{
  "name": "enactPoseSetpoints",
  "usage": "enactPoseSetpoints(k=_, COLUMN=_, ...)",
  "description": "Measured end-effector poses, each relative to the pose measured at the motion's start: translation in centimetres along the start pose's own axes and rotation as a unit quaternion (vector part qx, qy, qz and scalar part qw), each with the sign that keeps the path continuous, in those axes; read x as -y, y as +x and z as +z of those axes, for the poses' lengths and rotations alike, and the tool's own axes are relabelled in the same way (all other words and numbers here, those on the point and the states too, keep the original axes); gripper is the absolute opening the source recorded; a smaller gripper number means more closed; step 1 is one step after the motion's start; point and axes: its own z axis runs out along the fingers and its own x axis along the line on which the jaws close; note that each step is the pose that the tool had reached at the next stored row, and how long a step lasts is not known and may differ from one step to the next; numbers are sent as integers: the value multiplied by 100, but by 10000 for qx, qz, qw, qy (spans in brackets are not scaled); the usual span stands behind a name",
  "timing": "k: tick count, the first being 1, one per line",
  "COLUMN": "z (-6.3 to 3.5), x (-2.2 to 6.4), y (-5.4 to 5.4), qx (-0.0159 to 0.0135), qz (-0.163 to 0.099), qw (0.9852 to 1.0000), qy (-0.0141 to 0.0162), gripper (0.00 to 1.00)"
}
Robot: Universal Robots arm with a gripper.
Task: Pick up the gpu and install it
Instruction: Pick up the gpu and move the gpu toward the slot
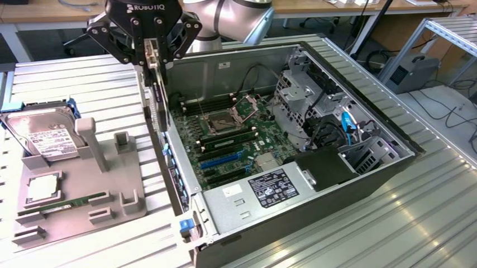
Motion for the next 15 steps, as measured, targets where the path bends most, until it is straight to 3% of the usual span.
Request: enactPoseSetpoints(k=15, z=3, x=-7, y=-99, qx=0, qz=0, qw=10000, qy=0, gripper=27)
